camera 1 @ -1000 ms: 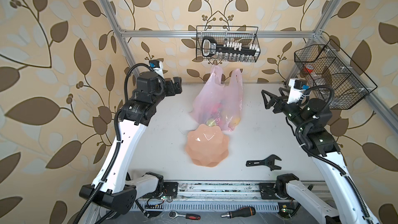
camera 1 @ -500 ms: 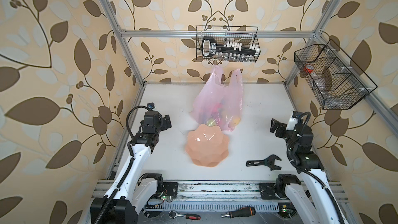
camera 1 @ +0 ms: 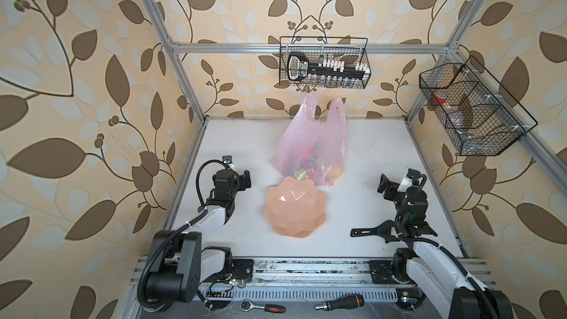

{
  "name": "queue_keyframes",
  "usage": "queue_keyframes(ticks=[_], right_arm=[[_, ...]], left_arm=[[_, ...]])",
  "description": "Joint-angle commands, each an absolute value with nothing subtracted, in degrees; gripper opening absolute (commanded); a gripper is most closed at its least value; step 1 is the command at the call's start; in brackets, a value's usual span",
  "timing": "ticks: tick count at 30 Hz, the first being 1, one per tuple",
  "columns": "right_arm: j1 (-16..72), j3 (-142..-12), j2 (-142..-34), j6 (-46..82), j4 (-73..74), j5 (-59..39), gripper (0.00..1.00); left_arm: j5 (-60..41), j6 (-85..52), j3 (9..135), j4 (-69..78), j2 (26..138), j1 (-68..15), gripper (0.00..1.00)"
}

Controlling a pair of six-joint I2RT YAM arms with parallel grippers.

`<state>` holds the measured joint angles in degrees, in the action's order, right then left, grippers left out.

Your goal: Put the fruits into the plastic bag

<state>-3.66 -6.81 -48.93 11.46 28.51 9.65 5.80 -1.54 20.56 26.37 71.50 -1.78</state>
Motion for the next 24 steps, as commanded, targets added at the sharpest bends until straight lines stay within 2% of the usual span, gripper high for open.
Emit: queue_keyframes(ticks=[1,5,9,11,12,14,16,24], right_arm=[[-3.9,-3.9,-55.0,9.5,47.8,8.7,1.00],[-4.1,-4.1,-63.7,7.8,57.9,9.0,1.00],[-0.7,-5.4,-77.9,4.2,68.6,9.1,1.00],[0.0,-9.0,-76.1,3.8,59.2,9.9,1.00],[0.0,-7.9,-77.6,3.9,63.8,10.3,1.00],[0.7,-8.9,-76.7,3.9,59.7,12.6,1.00],[1.6,-8.4,-77.9,3.3,63.4,14.2,1.00],[2.6,-8.5,-76.9,3.2,61.4,16.7,1.00]], left_arm=[[-2.7,2.3,20.3,39.3,76.6,-1.5,0.99],[-4.5,3.7,20.4,46.1,85.7,-1.6,0.99],[-4.8,3.4,20.8,45.1,85.7,-1.3,0.99],[-5.1,3.3,21.1,43.8,85.5,-1.1,0.99],[-5.1,3.2,21.3,44.2,85.8,-1.0,0.99],[-4.3,2.2,22.3,42.2,86.0,-0.6,0.99],[-1.0,0.3,23.6,40.4,86.5,-0.2,0.99],[-1.1,0.3,23.5,40.4,86.4,-0.2,0.99]])
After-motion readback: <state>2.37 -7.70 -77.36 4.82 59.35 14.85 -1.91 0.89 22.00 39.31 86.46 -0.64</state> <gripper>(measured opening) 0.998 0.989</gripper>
